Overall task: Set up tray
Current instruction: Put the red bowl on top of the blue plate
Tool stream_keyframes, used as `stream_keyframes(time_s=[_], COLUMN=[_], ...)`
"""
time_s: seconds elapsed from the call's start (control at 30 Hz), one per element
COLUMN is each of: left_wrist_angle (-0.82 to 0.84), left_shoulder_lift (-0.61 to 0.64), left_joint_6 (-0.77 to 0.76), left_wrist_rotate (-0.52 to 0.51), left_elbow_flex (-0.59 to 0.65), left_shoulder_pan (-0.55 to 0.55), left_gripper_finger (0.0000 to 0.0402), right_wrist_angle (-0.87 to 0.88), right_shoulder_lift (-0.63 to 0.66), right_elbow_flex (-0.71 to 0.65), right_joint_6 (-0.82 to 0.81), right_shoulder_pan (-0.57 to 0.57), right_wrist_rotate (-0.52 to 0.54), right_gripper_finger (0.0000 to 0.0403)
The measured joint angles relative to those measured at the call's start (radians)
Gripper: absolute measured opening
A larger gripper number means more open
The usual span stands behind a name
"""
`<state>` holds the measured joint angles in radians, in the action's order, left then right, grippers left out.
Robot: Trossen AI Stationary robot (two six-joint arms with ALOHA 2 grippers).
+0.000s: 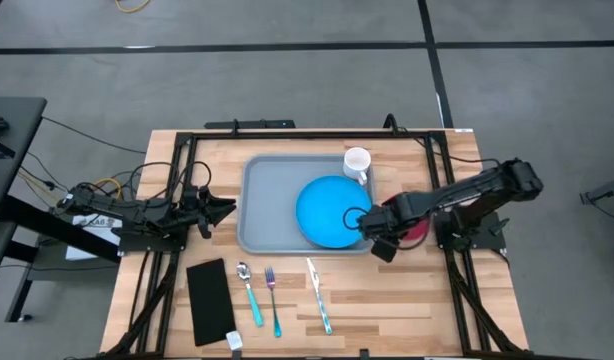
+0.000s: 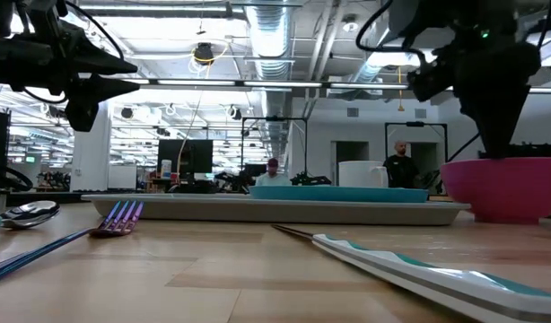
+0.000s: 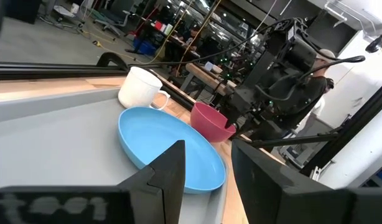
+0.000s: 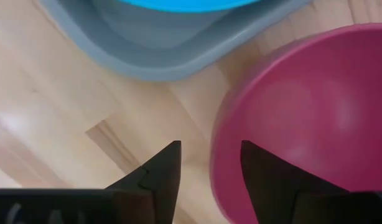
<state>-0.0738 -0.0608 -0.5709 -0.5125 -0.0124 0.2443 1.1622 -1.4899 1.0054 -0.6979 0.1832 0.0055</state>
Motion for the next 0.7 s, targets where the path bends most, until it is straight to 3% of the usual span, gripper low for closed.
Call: stream_keyframes(time_s=[0.43, 0.7], left_wrist_angle=[0.0, 0.0], left_shoulder_lift=[0.0, 0.0], left_joint_6=[-0.004, -0.004], left_wrist_rotate=[0.0, 0.0], left_elbow_flex=[0.0, 0.0], left_shoulder_pan=[0.0, 0.0], left_gripper_finger=[0.0119, 0.0119], right_wrist_angle=[-0.023, -0.026], right_shoulder_lift=[-0.003, -0.003], right_elbow_flex=[-0.028, -0.037], right_joint_6=[-0.002, -0.009], right_shoulder_pan=[-0.022, -0.024], right_wrist_rotate=[-0.002, -0.007], right_gripper_finger=[0.0138, 0.0094])
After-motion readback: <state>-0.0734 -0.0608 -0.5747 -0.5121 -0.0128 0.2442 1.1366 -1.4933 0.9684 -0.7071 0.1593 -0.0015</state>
